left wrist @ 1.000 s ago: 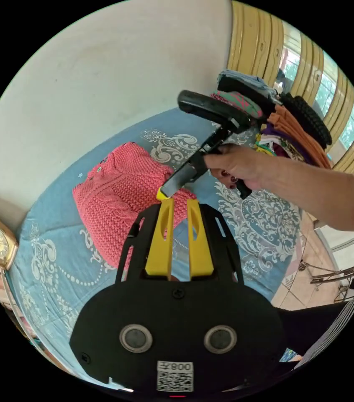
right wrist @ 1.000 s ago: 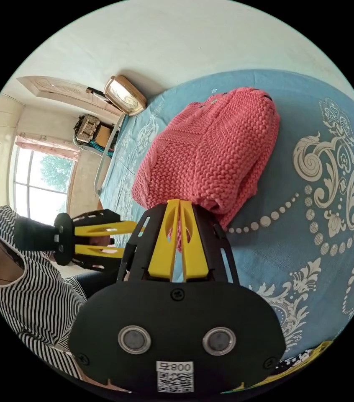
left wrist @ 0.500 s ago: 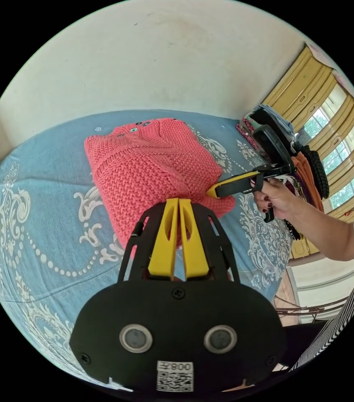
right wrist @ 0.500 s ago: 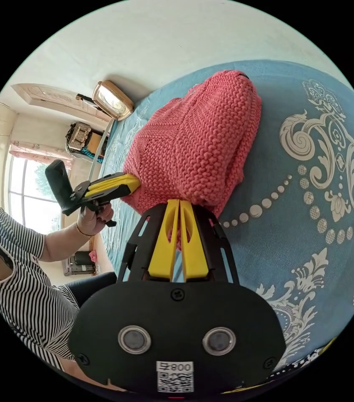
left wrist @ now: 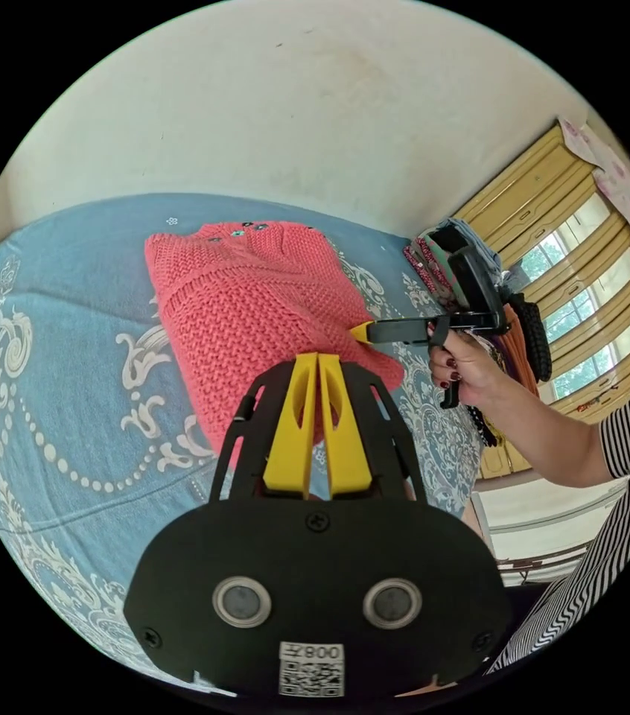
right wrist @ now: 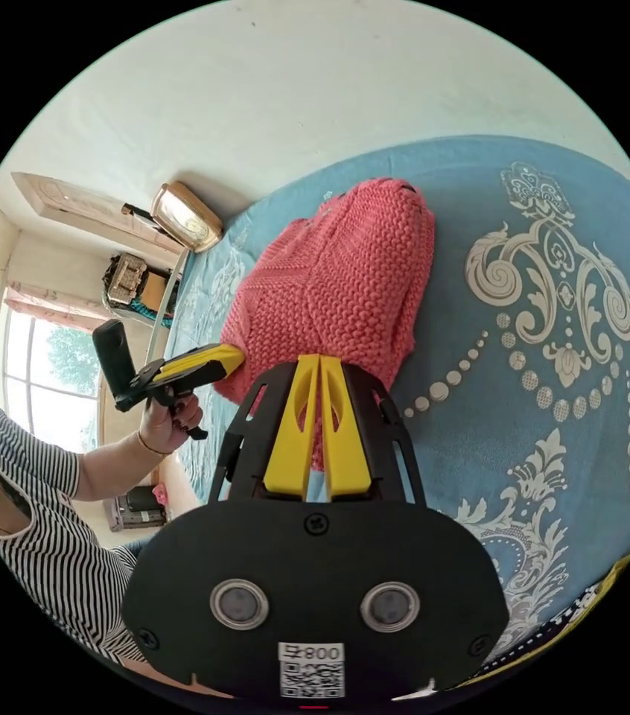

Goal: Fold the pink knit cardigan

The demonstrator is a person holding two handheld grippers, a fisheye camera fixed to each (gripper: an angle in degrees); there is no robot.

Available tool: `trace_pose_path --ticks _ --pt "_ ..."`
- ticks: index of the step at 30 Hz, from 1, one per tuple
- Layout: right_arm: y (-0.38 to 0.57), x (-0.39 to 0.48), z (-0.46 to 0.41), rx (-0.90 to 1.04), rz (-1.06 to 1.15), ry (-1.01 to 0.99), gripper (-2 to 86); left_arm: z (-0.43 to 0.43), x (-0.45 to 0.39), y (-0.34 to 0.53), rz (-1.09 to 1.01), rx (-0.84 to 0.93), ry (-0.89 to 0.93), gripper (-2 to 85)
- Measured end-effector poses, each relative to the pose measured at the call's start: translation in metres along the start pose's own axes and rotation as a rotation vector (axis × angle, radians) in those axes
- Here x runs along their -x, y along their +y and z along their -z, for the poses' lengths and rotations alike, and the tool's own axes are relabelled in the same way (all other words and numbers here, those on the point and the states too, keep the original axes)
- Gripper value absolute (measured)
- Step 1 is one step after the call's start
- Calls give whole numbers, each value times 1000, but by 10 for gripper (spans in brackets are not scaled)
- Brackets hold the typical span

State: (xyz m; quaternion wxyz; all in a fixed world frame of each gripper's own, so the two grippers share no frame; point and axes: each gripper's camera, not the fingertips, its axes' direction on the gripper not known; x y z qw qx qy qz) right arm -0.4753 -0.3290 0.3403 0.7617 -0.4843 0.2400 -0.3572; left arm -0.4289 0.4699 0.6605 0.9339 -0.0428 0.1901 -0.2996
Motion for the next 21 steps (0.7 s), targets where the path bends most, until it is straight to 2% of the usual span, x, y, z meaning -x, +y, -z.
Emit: trace_pose_path --ticks 4,8,12,17,21 --pt "8 -22 -9 -7 -67 -76 5 14 26 3 30 2 30 15" --pt "35 -26 14 -82 -98 -95 23 51 75 28 143 -117 121 72" --pt "70 -44 31 -160 -190 -115 124 58 137 57 341 -102 149 162" --pt "103 -80 9 -86 -302 -307 165 12 213 81 519 -8 431 212" --pt "110 -96 -6 -59 -340 -355 173 -14 239 86 558 17 539 223"
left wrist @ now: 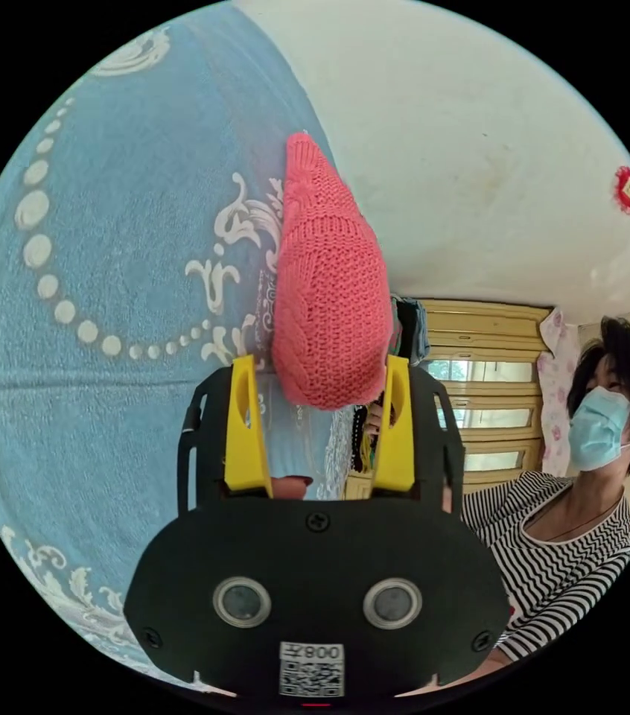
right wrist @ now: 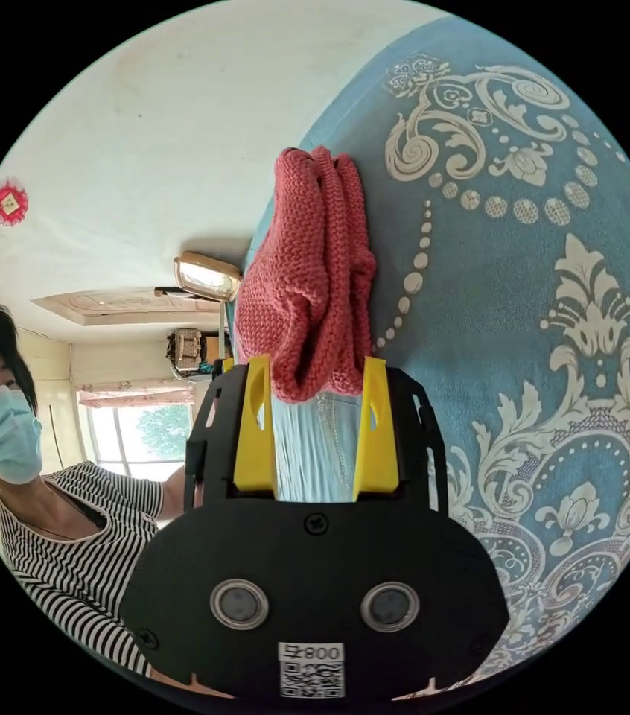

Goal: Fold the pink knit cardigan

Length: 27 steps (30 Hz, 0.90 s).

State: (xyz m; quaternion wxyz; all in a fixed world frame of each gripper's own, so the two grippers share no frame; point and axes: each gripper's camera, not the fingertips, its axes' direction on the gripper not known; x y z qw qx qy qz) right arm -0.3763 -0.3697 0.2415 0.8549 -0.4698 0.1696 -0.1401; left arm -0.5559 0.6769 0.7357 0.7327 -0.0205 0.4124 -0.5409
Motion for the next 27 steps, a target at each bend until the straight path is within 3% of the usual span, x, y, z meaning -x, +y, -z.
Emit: trace_pose_path --ticks 17,27 --pt "19 -69 1 -6 -111 -251 194 -24 49 -49 2 160 80 225" --pt "14 -73 -4 81 -92 -232 151 -44 58 -60 31 191 104 186"
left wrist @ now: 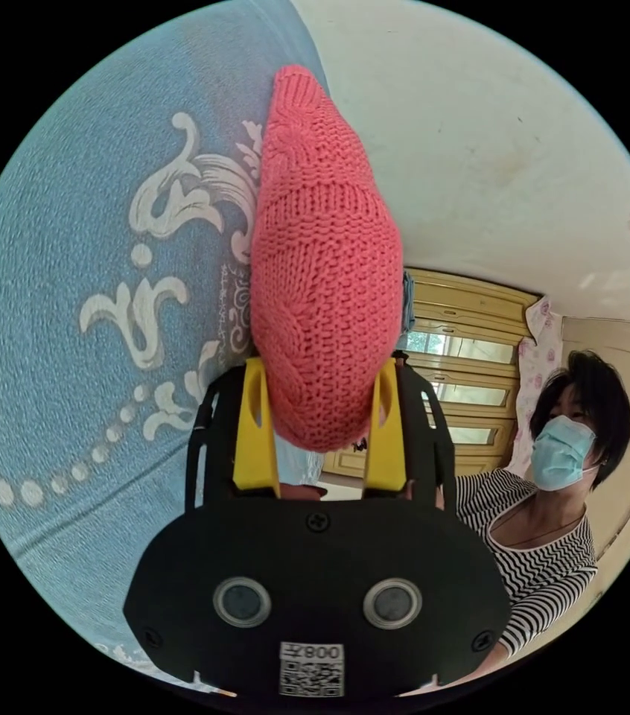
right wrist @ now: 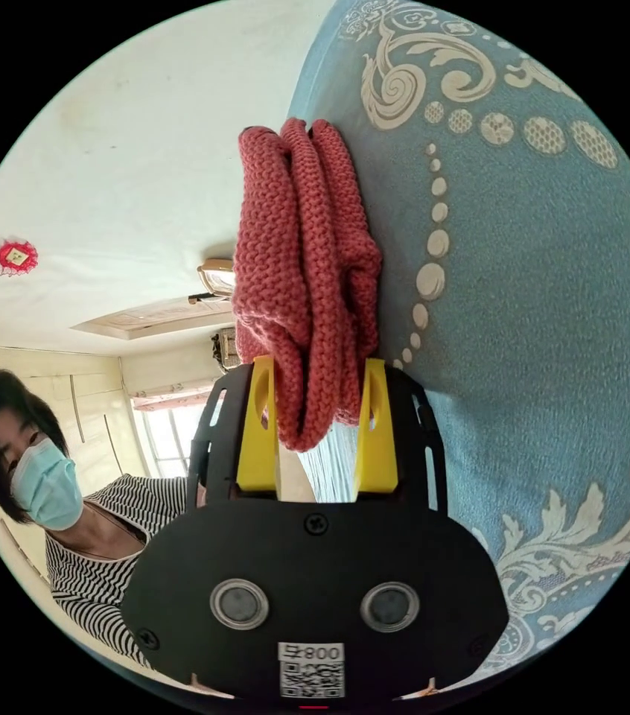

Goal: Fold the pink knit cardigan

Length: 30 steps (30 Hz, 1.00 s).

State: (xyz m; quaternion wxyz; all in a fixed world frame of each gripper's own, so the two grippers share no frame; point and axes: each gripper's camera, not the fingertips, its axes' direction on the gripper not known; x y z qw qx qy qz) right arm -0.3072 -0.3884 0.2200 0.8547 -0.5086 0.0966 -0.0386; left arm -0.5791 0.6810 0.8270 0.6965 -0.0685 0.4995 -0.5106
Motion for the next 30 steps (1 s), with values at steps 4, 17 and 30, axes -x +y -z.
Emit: trace_pose_path --ticks 4,17,30 --pt "11 -9 7 16 -38 -62 117 -7 0 10 49 -42 29 176" --pt "172 10 33 29 -253 -71 98 -50 -53 112 288 119 37 176" --pt "314 116 62 -38 -364 -53 93 -82 -161 141 332 312 39 176"
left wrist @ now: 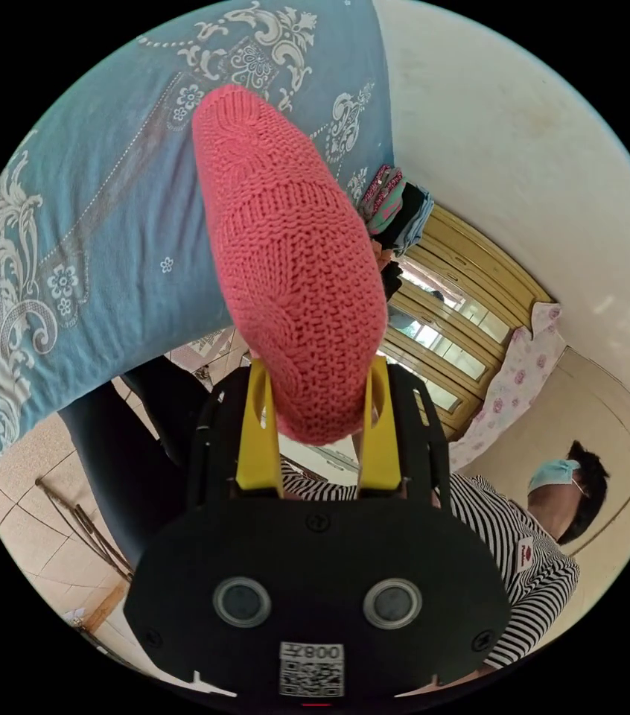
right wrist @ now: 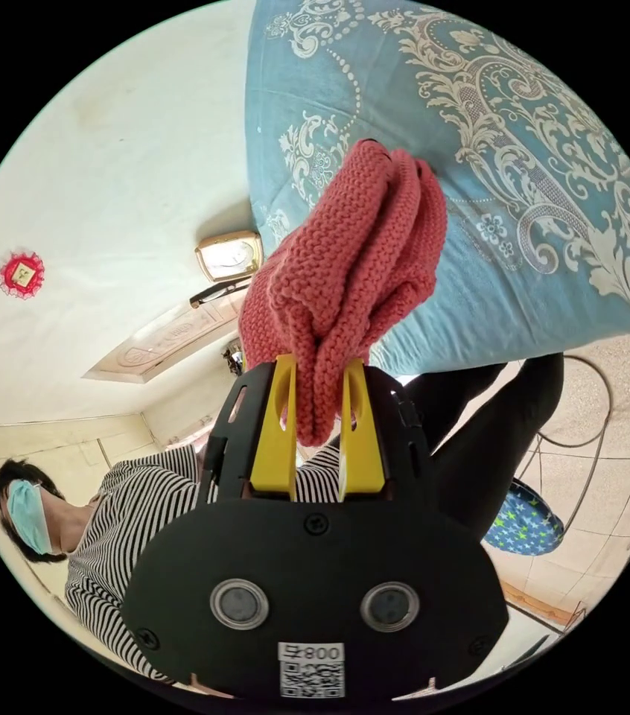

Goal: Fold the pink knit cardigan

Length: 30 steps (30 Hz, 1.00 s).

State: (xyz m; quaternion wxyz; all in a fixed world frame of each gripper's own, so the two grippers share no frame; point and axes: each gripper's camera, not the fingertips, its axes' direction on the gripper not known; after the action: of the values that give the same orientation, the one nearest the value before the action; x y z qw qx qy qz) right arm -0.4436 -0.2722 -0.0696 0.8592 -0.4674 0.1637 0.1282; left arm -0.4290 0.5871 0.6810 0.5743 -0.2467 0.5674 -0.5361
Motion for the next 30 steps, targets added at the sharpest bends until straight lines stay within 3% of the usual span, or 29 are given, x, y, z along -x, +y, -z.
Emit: trace_pose_path --ticks 17,30 --pt "107 70 78 -149 16 -6 92 -91 -122 -21 -62 126 -12 175" --pt "72 149 209 -188 143 -13 90 -195 -270 -121 -217 78 -24 176"
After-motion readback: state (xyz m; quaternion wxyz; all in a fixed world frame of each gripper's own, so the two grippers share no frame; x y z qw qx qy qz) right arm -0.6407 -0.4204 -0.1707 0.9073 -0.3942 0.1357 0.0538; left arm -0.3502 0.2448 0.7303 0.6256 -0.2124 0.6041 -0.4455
